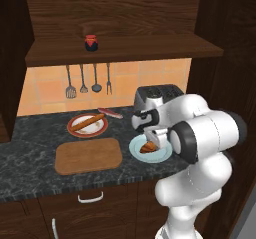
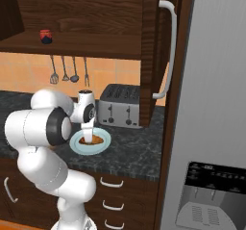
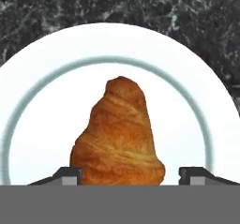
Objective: From the different types of pastries on the counter, select a croissant and place it on the cutting board. Then retrieve a jar of jam from the cabinet and place it alongside the croissant on the cutting board.
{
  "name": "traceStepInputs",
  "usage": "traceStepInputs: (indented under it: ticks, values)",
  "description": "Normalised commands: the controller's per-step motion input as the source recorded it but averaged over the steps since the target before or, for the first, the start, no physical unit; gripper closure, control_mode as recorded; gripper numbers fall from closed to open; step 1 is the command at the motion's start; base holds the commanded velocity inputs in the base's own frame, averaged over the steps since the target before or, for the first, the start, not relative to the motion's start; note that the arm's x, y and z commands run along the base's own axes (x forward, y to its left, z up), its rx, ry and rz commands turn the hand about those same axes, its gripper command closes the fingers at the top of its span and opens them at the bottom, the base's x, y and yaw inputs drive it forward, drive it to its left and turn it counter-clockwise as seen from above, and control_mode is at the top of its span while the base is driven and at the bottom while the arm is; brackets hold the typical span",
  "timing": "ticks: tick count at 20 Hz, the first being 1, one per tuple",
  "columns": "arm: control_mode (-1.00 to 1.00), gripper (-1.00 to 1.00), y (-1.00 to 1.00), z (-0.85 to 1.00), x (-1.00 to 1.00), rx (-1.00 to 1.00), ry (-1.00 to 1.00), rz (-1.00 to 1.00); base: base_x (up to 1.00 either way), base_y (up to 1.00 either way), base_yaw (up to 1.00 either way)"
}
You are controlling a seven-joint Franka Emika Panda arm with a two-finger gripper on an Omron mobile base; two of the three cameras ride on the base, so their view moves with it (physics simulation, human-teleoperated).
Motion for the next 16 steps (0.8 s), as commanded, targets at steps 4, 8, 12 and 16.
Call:
traceStepInputs:
  ticks: [4, 8, 12, 16]
  values:
    - [-1.00, -1.00, 0.00, -0.78, -0.03, -0.01, 0.00, -0.01, 0.00, 0.00, 0.00]
    - [-1.00, -1.00, 0.00, -0.96, -0.30, -0.11, 0.02, 0.00, 0.00, 0.00, 0.00]
    - [-1.00, -1.00, 0.04, -1.00, -0.71, -0.20, 0.00, 0.00, 0.00, 0.00, 0.00]
    - [-1.00, -1.00, 0.01, -0.91, -0.78, -0.16, -0.15, -0.02, 0.00, 0.00, 0.00]
